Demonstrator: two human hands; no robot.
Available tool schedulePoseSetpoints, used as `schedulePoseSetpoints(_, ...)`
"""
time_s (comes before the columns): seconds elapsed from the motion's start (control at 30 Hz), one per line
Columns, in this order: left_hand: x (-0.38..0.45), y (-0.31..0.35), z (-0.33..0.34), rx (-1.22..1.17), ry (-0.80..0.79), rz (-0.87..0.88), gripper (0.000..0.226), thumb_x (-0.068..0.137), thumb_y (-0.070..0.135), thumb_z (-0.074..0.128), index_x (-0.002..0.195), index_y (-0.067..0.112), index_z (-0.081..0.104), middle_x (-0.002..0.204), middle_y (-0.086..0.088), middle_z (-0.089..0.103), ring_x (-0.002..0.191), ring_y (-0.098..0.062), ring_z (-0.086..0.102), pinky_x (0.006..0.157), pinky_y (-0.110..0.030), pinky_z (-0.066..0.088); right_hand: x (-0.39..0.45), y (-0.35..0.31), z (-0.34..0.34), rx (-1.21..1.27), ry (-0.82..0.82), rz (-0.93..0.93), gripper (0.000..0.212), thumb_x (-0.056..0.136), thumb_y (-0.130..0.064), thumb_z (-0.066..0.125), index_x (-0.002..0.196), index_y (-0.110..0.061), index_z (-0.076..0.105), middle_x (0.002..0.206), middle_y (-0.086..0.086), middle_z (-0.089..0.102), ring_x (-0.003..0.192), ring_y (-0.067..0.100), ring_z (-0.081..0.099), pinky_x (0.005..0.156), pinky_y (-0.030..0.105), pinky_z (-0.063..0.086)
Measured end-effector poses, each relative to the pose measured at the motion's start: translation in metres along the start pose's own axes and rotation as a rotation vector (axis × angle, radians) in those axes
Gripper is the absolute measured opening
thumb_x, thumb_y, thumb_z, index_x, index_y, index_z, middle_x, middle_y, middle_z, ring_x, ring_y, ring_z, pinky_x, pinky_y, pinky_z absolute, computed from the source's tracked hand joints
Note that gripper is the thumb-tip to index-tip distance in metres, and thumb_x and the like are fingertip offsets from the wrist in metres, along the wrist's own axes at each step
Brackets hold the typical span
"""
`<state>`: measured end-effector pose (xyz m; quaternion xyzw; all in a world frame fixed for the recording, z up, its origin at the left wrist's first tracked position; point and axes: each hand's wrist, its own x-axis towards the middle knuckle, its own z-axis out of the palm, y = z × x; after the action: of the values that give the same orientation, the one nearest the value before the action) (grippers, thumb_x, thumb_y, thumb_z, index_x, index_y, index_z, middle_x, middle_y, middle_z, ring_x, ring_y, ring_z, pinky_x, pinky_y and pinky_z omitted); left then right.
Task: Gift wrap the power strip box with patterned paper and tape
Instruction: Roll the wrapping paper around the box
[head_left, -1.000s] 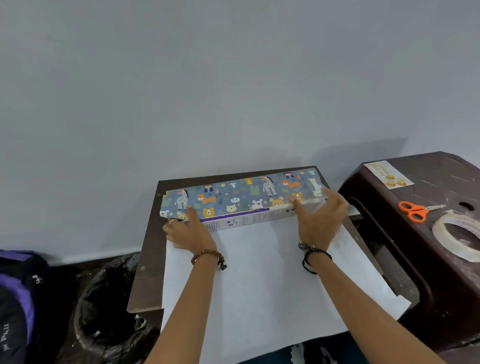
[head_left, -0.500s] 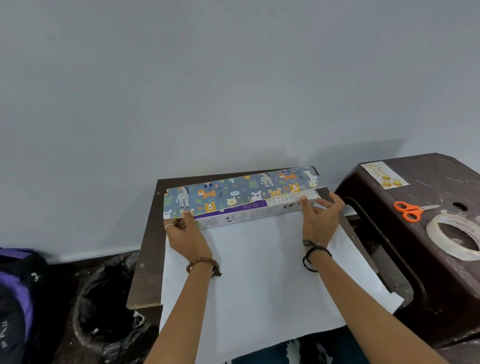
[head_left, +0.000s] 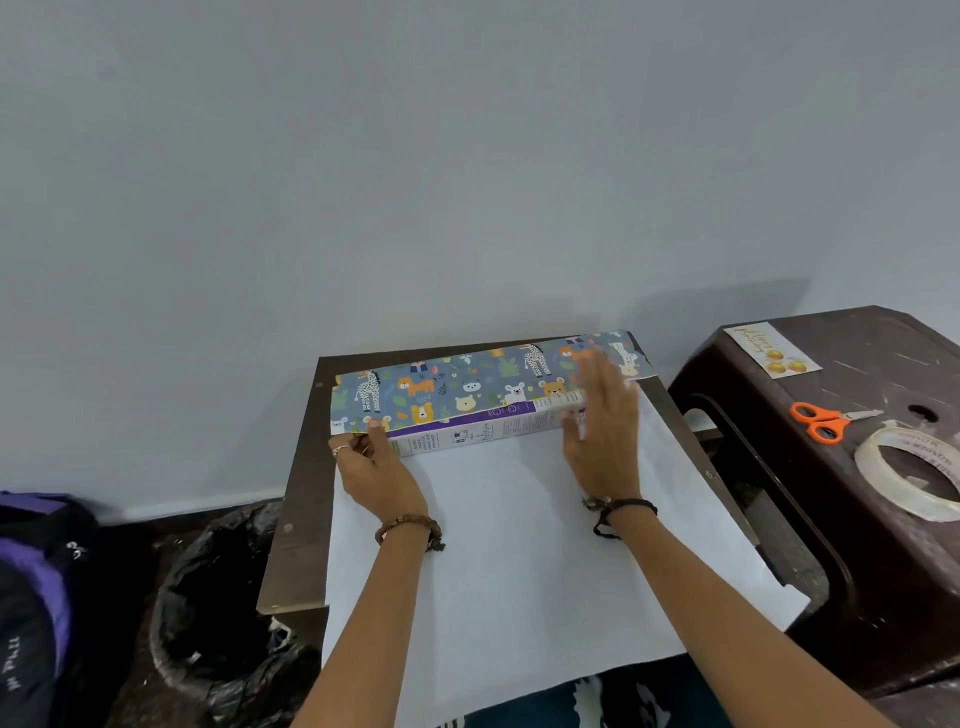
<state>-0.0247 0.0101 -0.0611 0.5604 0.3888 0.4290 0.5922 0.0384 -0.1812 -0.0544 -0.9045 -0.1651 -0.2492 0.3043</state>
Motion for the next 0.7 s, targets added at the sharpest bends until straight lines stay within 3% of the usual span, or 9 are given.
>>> schedulePoseSetpoints(0.07,0.0,0.0,-0.001,-0.011,-0.014,-0.007,0.019,0.094,0.026,0.051,0.101,0.009,0.046,0.108,-0.012,0.061,0.09,-0.015,0.06,0.056,-0.006,0.046,-0.004,-0.006,0.005,-0.124,-0.164,-0.205,0.055,0.091,-0.009,0.051,0.143,-0.012,0.033,0.148,0.008,0.035,0.14,0.022,0.025,0.115,0.045,0.005)
schedulePoseSetpoints(0.1,-0.001,0.001,-0.002,-0.026,-0.022,-0.014,0.017,0.094,0.025,0.05,0.099,0.01,0.045,0.106,-0.011,0.06,0.09,-0.015,0.06,0.056,-0.006,0.047,-0.005,-0.007,0.006,-0.167,-0.176,-0.269,0.048,0.092,-0.01,0.052,0.139,-0.011,0.041,0.144,0.008,0.042,0.136,0.023,0.034,0.114,0.046,0.008)
schedulePoseSetpoints(0.23,-0.005,0.006,-0.004,-0.089,-0.073,-0.006,0.013,0.093,0.021,0.052,0.097,0.011,0.045,0.104,-0.006,0.052,0.096,-0.018,0.058,0.059,-0.006,0.049,-0.005,-0.008,0.006,-0.208,0.021,-0.35,0.037,0.077,-0.001,0.071,0.113,-0.006,0.066,0.113,0.011,0.066,0.106,0.026,0.063,0.099,0.058,0.036)
schedulePoseSetpoints(0.3,-0.01,0.008,-0.005,-0.011,-0.063,0.065,0.012,0.089,0.018,0.06,0.092,0.011,0.05,0.108,-0.01,0.045,0.105,-0.018,0.049,0.071,-0.021,0.051,-0.004,-0.009,0.005,-0.197,0.066,-0.365,0.037,0.073,0.001,0.075,0.108,-0.006,0.068,0.103,0.01,0.069,0.098,0.026,0.066,0.096,0.057,0.041)
schedulePoseSetpoints(0.4,-0.017,0.011,-0.006,0.267,-0.028,0.25,0.02,0.084,0.022,0.067,0.078,0.006,0.057,0.096,-0.01,0.051,0.097,-0.025,0.048,0.085,-0.041,0.037,-0.003,-0.009,0.003,-0.19,0.092,-0.391,0.035,0.069,0.0,0.078,0.102,-0.008,0.071,0.096,0.007,0.07,0.091,0.024,0.067,0.093,0.055,0.044)
schedulePoseSetpoints(0.5,-0.027,0.015,-0.006,0.265,-0.374,0.589,0.017,0.083,0.017,0.063,0.07,0.007,0.058,0.07,0.001,0.052,0.068,-0.02,0.05,0.071,-0.038,0.038,0.0,-0.007,0.002,-0.176,0.108,-0.406,0.035,0.065,-0.001,0.081,0.098,-0.009,0.073,0.092,0.005,0.071,0.087,0.023,0.068,0.091,0.054,0.046)
schedulePoseSetpoints(0.57,-0.032,0.014,-0.009,0.296,-0.609,0.763,0.011,0.083,0.013,0.062,0.074,0.007,0.062,0.068,0.0,0.056,0.066,-0.013,0.047,0.067,-0.031,0.041,0.0,-0.005,0.001,-0.144,0.093,-0.398,0.033,0.066,-0.002,0.08,0.097,-0.009,0.073,0.092,0.005,0.071,0.086,0.023,0.069,0.092,0.055,0.045)
schedulePoseSetpoints(0.63,-0.033,0.01,-0.01,0.357,-0.815,0.778,0.007,0.084,0.016,0.063,0.087,0.011,0.067,0.083,-0.001,0.063,0.08,-0.008,0.051,0.077,-0.023,0.042,0.002,-0.002,0.0,-0.089,0.052,-0.384,0.031,0.069,-0.001,0.077,0.099,-0.008,0.073,0.093,0.008,0.072,0.087,0.024,0.068,0.092,0.054,0.046)
schedulePoseSetpoints(0.7,-0.033,0.002,-0.009,0.484,-1.051,0.709,0.026,0.087,0.023,0.063,0.112,0.017,0.063,0.113,0.0,0.059,0.109,-0.009,0.048,0.095,-0.02,0.034,0.006,-0.001,-0.003,-0.025,-0.006,-0.38,0.03,0.07,0.0,0.076,0.099,-0.006,0.073,0.093,0.009,0.072,0.085,0.026,0.068,0.089,0.051,0.048)
